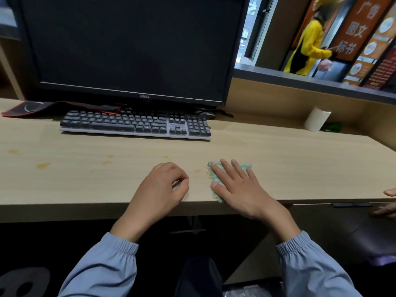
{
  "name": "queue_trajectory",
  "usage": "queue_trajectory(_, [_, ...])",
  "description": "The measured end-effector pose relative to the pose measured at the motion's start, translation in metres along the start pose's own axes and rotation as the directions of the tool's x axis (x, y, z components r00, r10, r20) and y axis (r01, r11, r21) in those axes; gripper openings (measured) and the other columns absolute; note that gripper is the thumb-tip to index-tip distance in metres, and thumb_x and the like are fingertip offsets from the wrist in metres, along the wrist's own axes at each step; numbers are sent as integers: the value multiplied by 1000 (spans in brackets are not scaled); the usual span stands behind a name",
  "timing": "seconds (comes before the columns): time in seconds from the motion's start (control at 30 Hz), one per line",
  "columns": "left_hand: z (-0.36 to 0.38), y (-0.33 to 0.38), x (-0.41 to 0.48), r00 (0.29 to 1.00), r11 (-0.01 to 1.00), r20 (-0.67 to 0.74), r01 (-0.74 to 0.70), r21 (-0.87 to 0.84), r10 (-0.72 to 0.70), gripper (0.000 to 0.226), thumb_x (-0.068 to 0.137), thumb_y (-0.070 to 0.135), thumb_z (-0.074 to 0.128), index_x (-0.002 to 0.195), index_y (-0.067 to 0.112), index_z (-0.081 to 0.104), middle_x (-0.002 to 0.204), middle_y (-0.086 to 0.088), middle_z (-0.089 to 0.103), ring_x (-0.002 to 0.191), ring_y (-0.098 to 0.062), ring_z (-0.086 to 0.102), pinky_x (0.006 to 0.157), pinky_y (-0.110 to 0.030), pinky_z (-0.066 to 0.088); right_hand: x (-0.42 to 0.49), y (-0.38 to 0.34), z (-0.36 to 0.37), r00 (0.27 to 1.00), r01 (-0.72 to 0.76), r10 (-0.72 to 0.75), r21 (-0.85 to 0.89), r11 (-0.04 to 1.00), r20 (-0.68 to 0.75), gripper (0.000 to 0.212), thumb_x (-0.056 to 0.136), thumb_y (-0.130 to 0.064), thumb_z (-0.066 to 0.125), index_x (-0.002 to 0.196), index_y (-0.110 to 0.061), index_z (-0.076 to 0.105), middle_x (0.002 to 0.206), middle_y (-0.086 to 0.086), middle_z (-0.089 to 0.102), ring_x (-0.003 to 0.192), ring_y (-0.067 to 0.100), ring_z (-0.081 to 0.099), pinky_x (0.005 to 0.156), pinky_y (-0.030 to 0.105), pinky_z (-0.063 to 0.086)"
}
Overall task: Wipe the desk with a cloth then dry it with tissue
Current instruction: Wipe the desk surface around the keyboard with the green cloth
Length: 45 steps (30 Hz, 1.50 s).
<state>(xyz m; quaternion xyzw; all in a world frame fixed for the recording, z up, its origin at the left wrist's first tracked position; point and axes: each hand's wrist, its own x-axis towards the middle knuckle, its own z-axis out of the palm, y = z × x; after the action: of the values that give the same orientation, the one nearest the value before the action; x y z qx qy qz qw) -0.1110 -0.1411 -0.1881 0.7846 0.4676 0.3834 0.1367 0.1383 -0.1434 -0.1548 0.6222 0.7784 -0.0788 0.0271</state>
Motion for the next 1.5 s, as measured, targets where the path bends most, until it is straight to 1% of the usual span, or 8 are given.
queue_trajectory(0.07, [1, -1, -2, 999, 1000, -25, -25, 19, 25, 8, 97, 22, 68, 90, 25, 70, 93, 17, 61, 96, -10, 55, 87, -25, 42, 1, -6, 0, 1000, 1, -1, -1, 1000, -1, 63, 103, -66, 12, 161, -47, -7, 170, -13, -16, 155, 15, -23, 126, 50, -9])
queue_trajectory(0.2, [-2, -1, -4, 995, 997, -73, -72, 40, 74, 8, 96, 17, 69, 89, 20, 68, 92, 11, 61, 91, -12, 52, 86, -23, 40, 3, -18, 2, 1000, 19, -19, 6, 1000, -9, 63, 103, -65, 13, 161, -47, -5, 171, -13, -15, 155, 14, -23, 126, 50, -10])
queue_trajectory(0.37, [-14, -11, -11, 988, 976, -102, -94, 198, 116, 6, 94, 16, 70, 88, 15, 69, 89, 5, 62, 85, -21, 54, 78, -43, 50, 7, -31, 3, 999, 32, -32, 20, 999, -6, 63, 103, -65, 13, 161, -48, -5, 171, -13, -15, 155, 13, -24, 125, 50, -11])
queue_trajectory(0.57, [-15, -14, -18, 980, 957, -132, -106, 268, 146, 8, 96, 17, 68, 88, 16, 68, 91, 4, 61, 86, -23, 56, 76, -45, 49, 14, -45, 3, 998, 55, -55, 23, 998, 7, 64, 103, -66, 13, 161, -48, -7, 170, -13, -18, 154, 14, -26, 125, 51, -12])
queue_trajectory(0.87, [-12, -17, -20, 976, 966, -172, -93, 241, 136, 11, 98, 23, 60, 93, 18, 69, 96, 6, 61, 90, -19, 57, 79, -40, 49, 45, -47, -4, 997, 35, -36, 15, 999, 61, 65, 102, -68, 14, 160, -50, -9, 170, -13, -18, 155, 14, -25, 124, 51, -12])
queue_trajectory(1.07, [-12, -15, -20, 979, 965, -158, -89, 247, 131, 1, 93, 17, 69, 93, 16, 68, 94, 5, 62, 88, -21, 57, 77, -43, 51, 82, -47, -14, 996, 20, -21, 11, 1000, 90, 67, 102, -69, 12, 161, -46, -11, 170, -10, -19, 155, 18, -24, 124, 54, -12])
queue_trajectory(1.37, [-14, -16, -20, 982, 971, -162, -58, 233, 98, 2, 93, 18, 70, 93, 19, 69, 96, 7, 62, 90, -19, 56, 78, -36, 48, 111, -50, -18, 998, -24, 22, 24, 999, 62, 68, 102, -68, 14, 162, -43, -6, 172, -6, -15, 157, 22, -19, 124, 56, -8])
queue_trajectory(1.5, [-15, -17, -20, 983, 976, -162, -51, 210, 86, 7, 96, 24, 63, 92, 21, 68, 96, 10, 62, 91, -17, 55, 79, -31, 45, 109, -27, -22, 997, -50, 48, 23, 998, 54, 68, 103, -68, 16, 163, -42, -4, 173, -6, -11, 158, 22, -14, 124, 55, -5])
